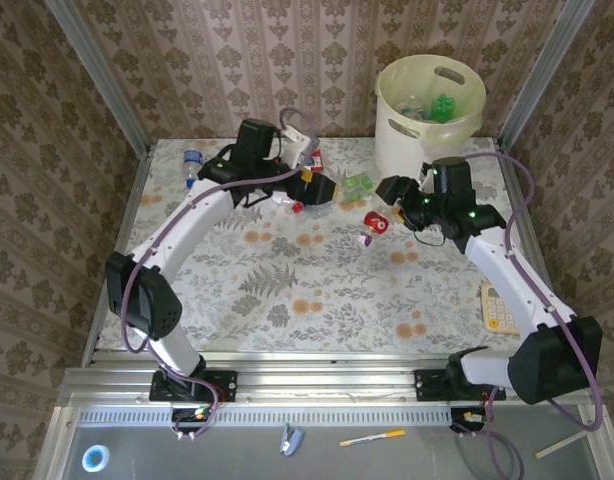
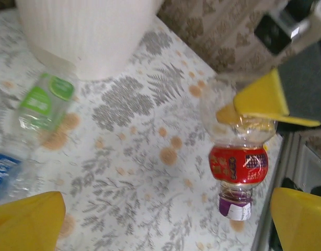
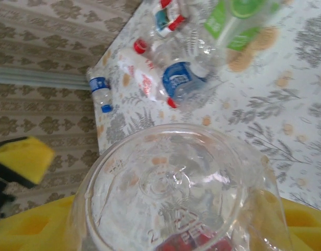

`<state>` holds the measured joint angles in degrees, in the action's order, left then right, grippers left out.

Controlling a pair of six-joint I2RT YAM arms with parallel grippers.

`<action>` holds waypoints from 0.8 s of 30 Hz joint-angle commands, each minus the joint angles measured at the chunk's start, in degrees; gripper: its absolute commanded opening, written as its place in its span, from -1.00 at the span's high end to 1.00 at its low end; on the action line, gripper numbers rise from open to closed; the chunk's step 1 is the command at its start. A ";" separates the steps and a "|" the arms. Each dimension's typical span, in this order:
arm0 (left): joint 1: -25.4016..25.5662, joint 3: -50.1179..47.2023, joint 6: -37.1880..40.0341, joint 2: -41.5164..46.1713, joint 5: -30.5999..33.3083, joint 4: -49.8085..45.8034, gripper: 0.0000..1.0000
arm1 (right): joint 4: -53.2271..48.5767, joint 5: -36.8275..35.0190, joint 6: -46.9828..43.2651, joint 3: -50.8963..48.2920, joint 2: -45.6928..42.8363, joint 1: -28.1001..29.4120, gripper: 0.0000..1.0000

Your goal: Throw the plastic bottles in the bin

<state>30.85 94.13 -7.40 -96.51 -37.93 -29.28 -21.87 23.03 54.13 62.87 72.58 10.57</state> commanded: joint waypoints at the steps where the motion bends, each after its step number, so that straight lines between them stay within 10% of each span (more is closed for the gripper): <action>1: -1.24 0.13 -2.19 2.37 -1.21 3.90 -1.00 | 1.78 -2.59 3.43 -3.43 -3.23 -1.38 -0.03; 24: -7.42 -1.58 -2.80 3.50 2.86 4.76 -1.00 | 1.25 -9.85 17.17 -30.04 -19.75 -7.17 0.12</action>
<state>23.92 93.19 -9.50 -95.48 -35.90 -25.23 -20.82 15.14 68.01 34.96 54.98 4.08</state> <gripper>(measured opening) 0.997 0.673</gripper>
